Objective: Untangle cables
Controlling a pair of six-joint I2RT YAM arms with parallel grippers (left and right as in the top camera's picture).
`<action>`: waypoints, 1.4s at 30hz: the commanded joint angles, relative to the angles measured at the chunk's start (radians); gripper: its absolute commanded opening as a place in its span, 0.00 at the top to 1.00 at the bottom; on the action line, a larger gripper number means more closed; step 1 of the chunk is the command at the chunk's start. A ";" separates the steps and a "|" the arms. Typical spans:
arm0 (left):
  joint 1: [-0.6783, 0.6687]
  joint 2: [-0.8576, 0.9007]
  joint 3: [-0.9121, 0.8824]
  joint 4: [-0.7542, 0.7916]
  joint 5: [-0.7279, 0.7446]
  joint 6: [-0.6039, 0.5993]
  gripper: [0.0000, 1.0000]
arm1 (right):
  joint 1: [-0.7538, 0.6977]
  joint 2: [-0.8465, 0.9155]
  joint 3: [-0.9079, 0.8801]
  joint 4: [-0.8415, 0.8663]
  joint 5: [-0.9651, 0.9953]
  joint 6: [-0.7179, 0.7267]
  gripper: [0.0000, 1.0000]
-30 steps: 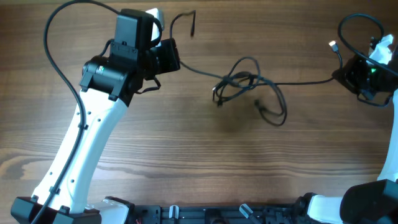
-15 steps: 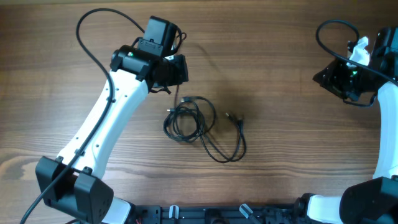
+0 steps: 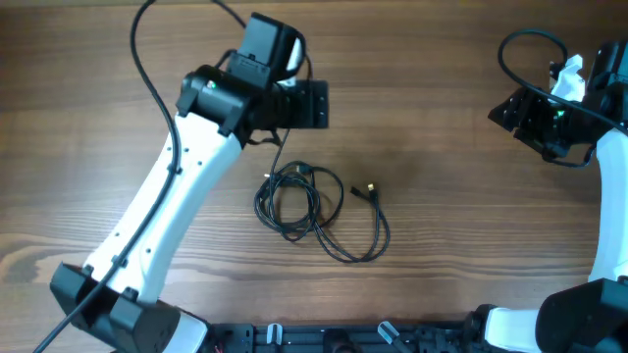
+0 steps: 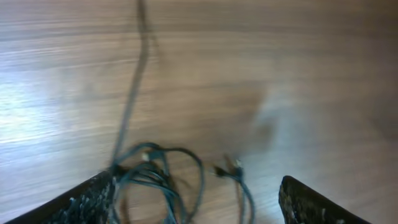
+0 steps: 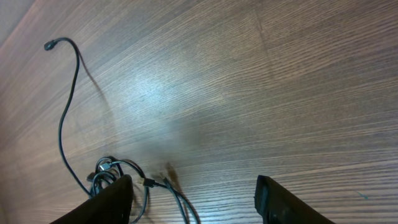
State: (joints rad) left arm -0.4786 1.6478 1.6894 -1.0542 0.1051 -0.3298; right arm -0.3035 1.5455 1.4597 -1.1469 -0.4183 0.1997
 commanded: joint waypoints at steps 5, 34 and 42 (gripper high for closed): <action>-0.083 0.050 -0.089 -0.155 0.005 -0.142 0.35 | 0.003 0.013 -0.009 0.007 -0.002 -0.021 0.33; -0.081 0.048 -0.430 0.346 0.011 -0.325 0.96 | 0.019 0.013 -0.009 0.010 -0.125 -0.068 0.32; -0.005 -0.131 -0.201 0.336 0.267 -0.346 0.96 | 0.191 0.013 -0.009 0.063 -0.342 -0.142 0.33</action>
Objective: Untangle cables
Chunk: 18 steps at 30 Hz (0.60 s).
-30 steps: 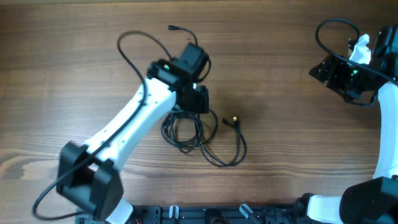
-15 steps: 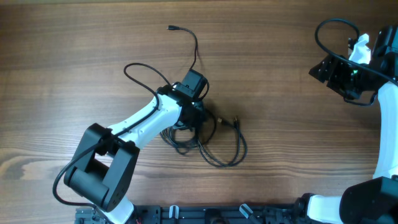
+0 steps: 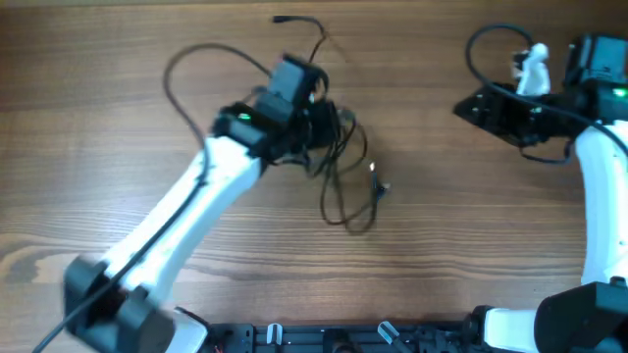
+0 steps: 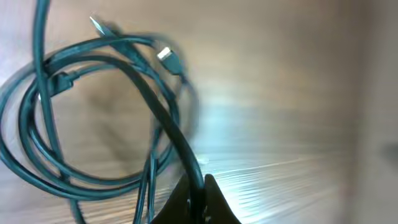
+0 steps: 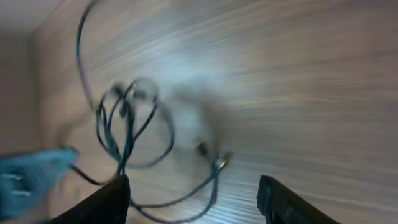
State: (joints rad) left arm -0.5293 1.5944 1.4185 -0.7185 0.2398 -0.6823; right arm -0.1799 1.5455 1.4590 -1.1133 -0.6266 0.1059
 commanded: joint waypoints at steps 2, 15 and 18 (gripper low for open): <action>0.074 -0.099 0.085 0.002 0.181 -0.031 0.96 | 0.111 0.013 -0.008 0.061 -0.178 -0.053 0.33; 0.248 -0.123 0.087 0.475 0.787 -0.293 0.96 | 0.344 0.037 -0.008 0.261 -0.202 0.058 0.33; 0.247 -0.123 0.087 0.689 0.849 -0.454 0.96 | 0.372 0.048 -0.008 0.291 -0.175 0.054 0.33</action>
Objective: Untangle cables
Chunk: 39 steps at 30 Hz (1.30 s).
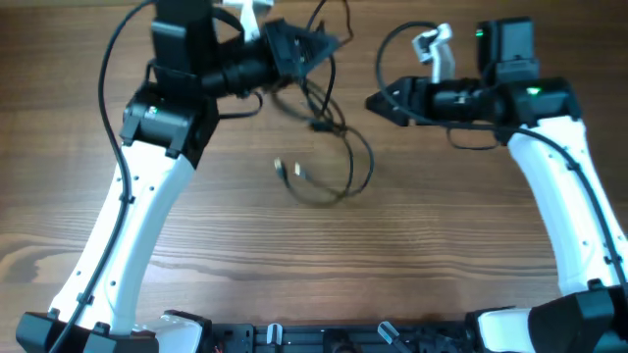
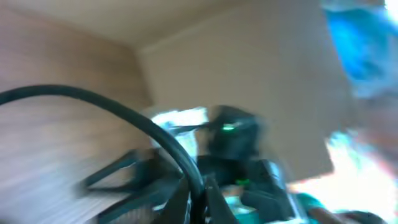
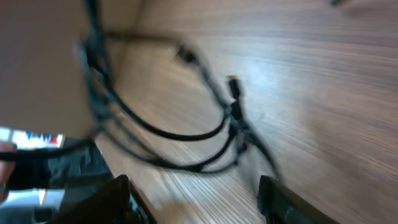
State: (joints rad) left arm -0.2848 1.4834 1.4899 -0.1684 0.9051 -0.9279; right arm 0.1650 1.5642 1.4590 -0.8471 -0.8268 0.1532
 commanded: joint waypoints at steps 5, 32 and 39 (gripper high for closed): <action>0.003 -0.012 0.016 0.306 0.187 -0.382 0.96 | 0.032 0.036 -0.008 0.101 0.016 -0.003 0.33; 0.003 -0.012 0.016 0.422 0.197 -0.474 0.96 | 0.106 0.222 -0.008 0.251 -0.135 0.102 0.79; 0.003 -0.010 0.016 0.296 0.116 -0.364 0.96 | -0.032 0.058 -0.006 0.204 -0.284 -0.157 0.59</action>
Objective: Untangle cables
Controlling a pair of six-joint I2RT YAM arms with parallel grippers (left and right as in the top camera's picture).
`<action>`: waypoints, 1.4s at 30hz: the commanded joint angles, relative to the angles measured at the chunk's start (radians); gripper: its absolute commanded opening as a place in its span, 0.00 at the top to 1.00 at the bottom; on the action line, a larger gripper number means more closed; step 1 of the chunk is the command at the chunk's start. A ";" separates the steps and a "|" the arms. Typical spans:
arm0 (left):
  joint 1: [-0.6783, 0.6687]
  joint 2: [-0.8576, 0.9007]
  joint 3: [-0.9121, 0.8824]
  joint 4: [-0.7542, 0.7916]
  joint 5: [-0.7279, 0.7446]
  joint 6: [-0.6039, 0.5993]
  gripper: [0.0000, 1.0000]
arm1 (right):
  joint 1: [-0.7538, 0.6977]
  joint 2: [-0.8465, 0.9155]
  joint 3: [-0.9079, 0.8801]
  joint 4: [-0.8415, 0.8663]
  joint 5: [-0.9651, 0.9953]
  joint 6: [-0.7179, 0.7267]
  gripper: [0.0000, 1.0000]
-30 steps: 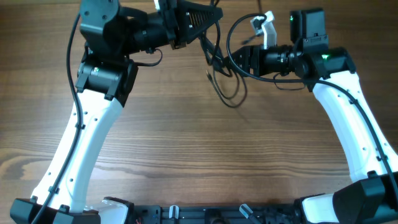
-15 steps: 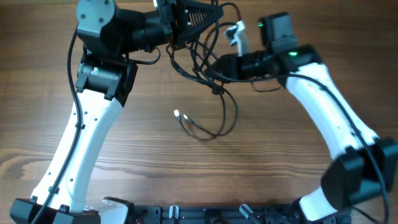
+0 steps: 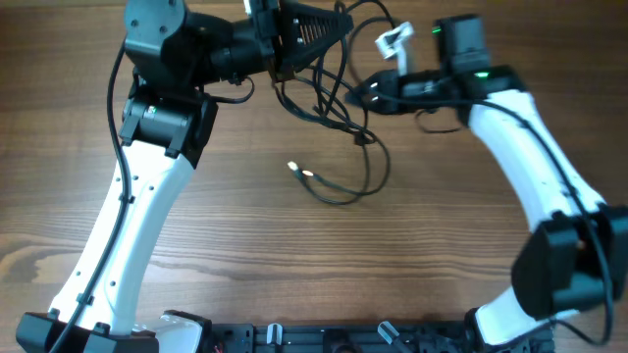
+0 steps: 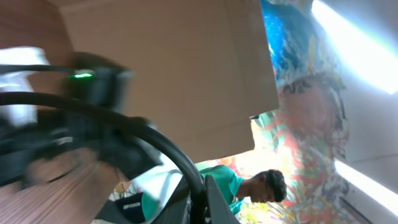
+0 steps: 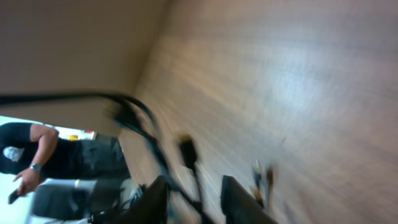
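The tangled black cable bundle (image 3: 339, 118) hangs from my left gripper (image 3: 343, 20), which is raised at the back of the table. Its lowest loop and a loose plug (image 3: 297, 169) rest on the wood. In the left wrist view the left gripper (image 4: 198, 199) is shut on one thick strand (image 4: 124, 121). My right gripper (image 3: 365, 95) reaches in from the right at the bundle. In its own view the right gripper (image 5: 193, 202) stands partly open with a blurred strand running between its fingers, and a dangling plug (image 5: 186, 149) hangs just above.
Brown wooden table (image 3: 471, 255). A cardboard wall and a person in a green shirt (image 4: 261, 186) show behind the left gripper. Another person in black (image 5: 37, 149) stands beyond the table edge. The right arm's own supply cable loops at its wrist (image 3: 392, 39).
My right gripper has moved left to the hanging bundle and its fingers stand closer together, with a strand between them. The left gripper still holds its strand aloft, slightly farther right.
The bundle first lay in mid-table, with my left gripper open over it and the right arm far off at the right. Then the left gripper was shut on a strand. Then it held the bundle raised at the back while the right arm came in, now reaching the cables.
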State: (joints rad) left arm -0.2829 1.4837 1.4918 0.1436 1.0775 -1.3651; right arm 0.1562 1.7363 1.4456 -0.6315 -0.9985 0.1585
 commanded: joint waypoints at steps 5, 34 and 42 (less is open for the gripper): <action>0.002 -0.010 0.014 -0.084 -0.157 0.069 0.96 | -0.018 -0.203 0.007 -0.039 -0.148 -0.284 0.36; 0.000 -0.010 0.014 -0.504 -0.637 0.145 0.96 | 0.078 -0.322 0.016 -0.077 0.126 -0.075 0.96; 0.000 0.003 0.014 -0.861 -1.066 0.154 0.96 | 0.078 -0.545 0.016 -0.093 0.301 0.092 0.96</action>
State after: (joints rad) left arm -0.2871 1.4845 1.4975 -0.6632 0.2600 -1.2621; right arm 0.2390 1.2697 1.4460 -0.7204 -0.7967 0.1486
